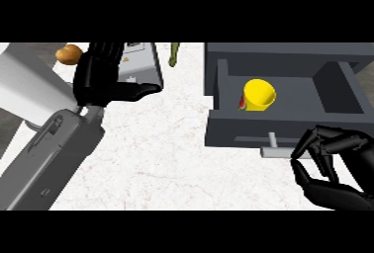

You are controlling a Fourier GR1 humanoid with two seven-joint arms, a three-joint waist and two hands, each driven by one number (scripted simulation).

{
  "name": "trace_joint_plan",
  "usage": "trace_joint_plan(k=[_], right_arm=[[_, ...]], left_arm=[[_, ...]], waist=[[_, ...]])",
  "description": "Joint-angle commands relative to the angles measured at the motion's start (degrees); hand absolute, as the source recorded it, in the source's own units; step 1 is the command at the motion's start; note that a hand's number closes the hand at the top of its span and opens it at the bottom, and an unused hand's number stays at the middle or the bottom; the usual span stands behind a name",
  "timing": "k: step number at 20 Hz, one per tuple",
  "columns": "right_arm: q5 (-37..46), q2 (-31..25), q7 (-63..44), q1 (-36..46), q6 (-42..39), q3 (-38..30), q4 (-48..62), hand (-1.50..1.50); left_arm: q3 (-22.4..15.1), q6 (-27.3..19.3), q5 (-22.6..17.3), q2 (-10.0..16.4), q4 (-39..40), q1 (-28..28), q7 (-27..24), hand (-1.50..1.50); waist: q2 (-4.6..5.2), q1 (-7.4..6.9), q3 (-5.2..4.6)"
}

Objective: Pick up the cup, place it into the drawer and close the drawer

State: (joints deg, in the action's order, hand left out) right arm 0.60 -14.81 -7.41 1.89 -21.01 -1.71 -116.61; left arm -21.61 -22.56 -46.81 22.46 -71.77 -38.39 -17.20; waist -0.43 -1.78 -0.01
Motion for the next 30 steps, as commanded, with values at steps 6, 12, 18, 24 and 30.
trace_joint_plan(k=[6,12,18,24,30], right_arm=[[23.35,-5.97,12.04,0.61,0.43,9.18,6.76,1.5],[35.79,-3.7,14.98,6.53,7.38,14.91,19.64,1.5],[43.0,1.1,19.69,9.78,15.18,16.78,35.53,-1.5],[47.79,2.12,21.88,16.89,17.74,15.76,49.62,-1.5],[47.83,4.35,28.97,28.41,22.72,10.01,70.91,-1.5]], left_arm=[[3.14,5.64,-1.49,6.06,-10.8,14.91,-0.98,-1.5],[8.07,12.53,-3.12,11.1,-14.22,23.39,-1.49,-1.5],[10.53,15.12,-1.14,8.98,-15.79,27.49,-2.78,-1.5],[14.85,21.5,-0.06,9.24,-11.31,29.99,-4.36,-1.5],[17.68,25.15,-0.46,8.22,-8.72,28.63,-1.91,-1.5]], waist=[[0.32,-0.01,0.04],[0.5,0.21,0.02],[0.51,1.03,0.04],[0.58,1.26,0.02],[0.72,1.08,0.05]])
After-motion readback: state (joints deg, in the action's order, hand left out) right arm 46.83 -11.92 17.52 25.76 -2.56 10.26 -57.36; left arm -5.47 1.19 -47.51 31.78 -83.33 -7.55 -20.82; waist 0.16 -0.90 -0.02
